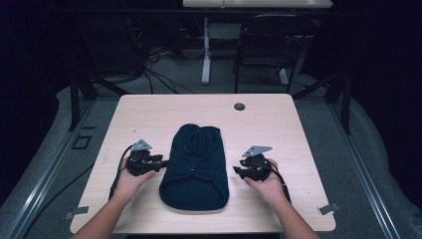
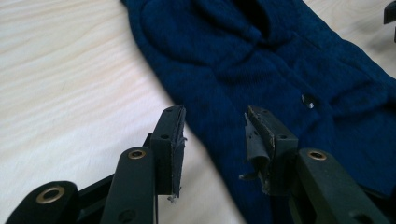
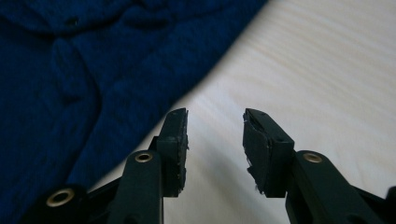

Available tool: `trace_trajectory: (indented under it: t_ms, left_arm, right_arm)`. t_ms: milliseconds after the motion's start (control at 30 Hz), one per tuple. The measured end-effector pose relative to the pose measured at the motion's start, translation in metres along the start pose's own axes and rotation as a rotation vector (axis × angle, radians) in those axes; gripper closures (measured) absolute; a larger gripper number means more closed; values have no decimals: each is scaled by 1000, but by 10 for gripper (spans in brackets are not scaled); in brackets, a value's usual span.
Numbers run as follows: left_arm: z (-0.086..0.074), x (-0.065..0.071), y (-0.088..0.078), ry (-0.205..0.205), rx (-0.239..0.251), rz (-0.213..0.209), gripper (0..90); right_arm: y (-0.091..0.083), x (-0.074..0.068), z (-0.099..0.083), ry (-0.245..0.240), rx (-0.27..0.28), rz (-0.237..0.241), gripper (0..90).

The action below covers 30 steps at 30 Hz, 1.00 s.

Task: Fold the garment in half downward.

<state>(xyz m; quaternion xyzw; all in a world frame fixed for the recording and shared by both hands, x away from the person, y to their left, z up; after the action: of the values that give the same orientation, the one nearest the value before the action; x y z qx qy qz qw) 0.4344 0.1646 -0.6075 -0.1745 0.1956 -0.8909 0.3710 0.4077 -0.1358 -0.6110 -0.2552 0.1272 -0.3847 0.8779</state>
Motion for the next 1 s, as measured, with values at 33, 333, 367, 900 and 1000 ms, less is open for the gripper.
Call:
trace_trajectory:
  t_ms: [33, 333, 367, 900, 1000]
  left_arm:
    - [2, -1, 5, 12, -14, 2, 577]
    - [6, 3, 43, 109, -86, 4, 598]
    - [4, 4, 45, 112, -93, 1, 611]
    - [-11, 27, 40, 154, -151, -70, 651]
    - [-15, 37, 34, 170, -167, -90, 651]
  right_arm:
    - [5, 0, 4, -3, -1, 7, 598]
    - [50, -3, 21, -6, -42, 46, 618]
    - [54, -4, 22, -17, -40, 51, 631]
    - [52, -22, 11, -135, -104, 92, 711]
    - [45, -26, 6, -148, -118, 113, 711]
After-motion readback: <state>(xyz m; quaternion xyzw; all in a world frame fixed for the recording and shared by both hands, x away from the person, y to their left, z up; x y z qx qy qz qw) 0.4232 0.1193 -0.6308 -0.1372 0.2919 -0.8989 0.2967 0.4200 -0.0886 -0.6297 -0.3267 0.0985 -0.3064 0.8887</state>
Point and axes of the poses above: each handheld gripper's, and its own axes: y roughly forward along the jaws, z roughly out of its top, x roughly to its right, the point moved 8 cm from there along y, roughly forward along the jaws, and after that the axes turned 12 degrees about x, right-handed, at the moved point
